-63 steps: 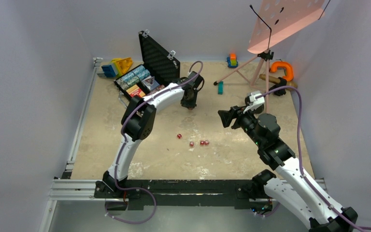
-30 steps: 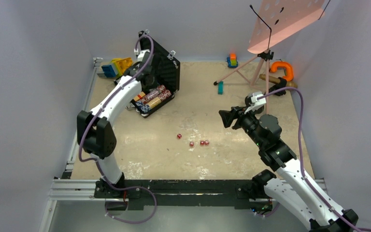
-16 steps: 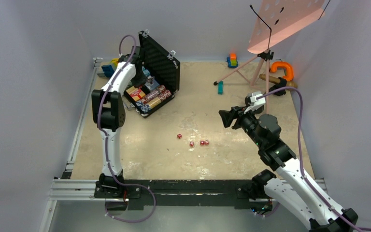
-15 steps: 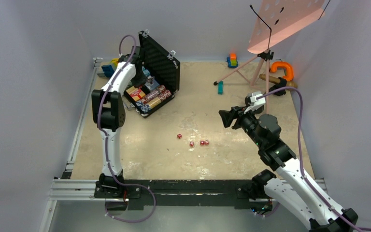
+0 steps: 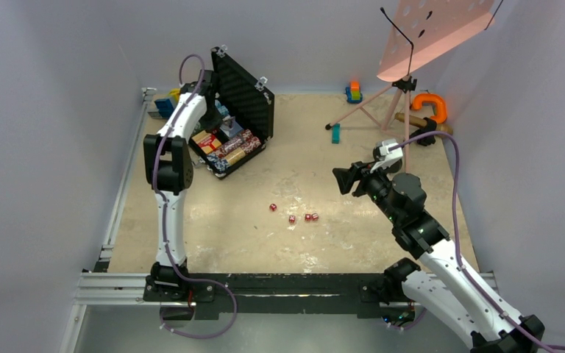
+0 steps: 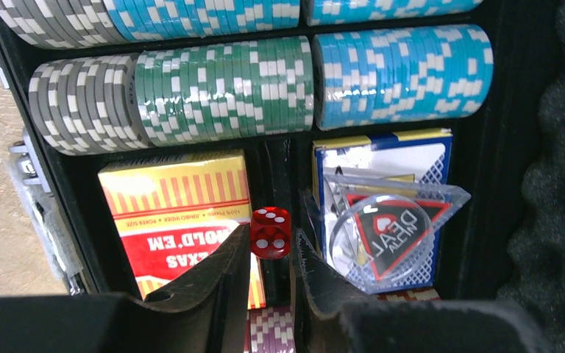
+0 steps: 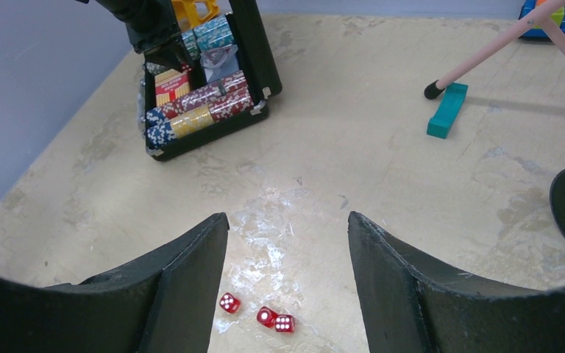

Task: Pack up texas hold em set

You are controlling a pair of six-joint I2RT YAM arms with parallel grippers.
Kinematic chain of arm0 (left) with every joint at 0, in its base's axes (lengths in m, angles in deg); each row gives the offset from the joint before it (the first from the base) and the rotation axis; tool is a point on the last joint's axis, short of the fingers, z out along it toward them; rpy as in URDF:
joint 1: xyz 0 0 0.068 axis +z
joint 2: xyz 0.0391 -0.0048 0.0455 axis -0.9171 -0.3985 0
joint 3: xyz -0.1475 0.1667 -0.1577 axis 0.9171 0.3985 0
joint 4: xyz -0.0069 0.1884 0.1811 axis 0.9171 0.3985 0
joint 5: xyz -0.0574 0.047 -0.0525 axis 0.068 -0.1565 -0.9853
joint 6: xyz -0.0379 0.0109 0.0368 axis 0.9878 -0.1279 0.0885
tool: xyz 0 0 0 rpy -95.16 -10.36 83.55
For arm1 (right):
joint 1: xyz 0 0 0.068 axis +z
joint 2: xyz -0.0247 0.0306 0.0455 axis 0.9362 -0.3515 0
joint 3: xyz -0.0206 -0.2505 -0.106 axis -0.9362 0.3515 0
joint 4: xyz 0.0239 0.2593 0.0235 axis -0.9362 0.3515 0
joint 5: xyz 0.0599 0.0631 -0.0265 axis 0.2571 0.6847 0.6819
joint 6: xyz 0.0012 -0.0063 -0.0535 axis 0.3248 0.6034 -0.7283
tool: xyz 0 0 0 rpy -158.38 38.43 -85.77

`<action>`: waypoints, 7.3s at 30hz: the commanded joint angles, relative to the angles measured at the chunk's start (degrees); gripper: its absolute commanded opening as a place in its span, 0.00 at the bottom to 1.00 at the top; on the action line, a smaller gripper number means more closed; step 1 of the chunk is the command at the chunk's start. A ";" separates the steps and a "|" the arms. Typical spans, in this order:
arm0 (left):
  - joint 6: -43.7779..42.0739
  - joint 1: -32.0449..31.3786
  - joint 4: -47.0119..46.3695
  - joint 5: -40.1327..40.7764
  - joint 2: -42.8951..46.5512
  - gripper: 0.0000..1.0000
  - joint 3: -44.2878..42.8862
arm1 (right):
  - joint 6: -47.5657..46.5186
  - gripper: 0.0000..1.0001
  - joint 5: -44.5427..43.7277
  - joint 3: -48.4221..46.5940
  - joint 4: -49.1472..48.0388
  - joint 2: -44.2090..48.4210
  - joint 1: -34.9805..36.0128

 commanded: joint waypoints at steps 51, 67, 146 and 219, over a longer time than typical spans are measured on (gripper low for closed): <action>4.46 2.94 -7.21 -0.63 -0.49 0.35 3.99 | -0.99 0.65 -1.43 0.70 -1.98 -0.79 -0.15; 3.57 2.79 -6.05 4.68 1.89 0.00 4.72 | -0.99 0.65 -1.25 0.67 -2.00 -0.86 -0.14; -3.79 2.06 -4.13 2.58 -2.90 0.00 -2.69 | -0.93 0.65 -0.48 0.63 -1.98 -0.40 -0.13; -8.74 1.71 -3.21 -0.07 -5.96 0.40 -7.18 | -0.91 0.65 -0.63 0.77 -1.54 0.41 -0.13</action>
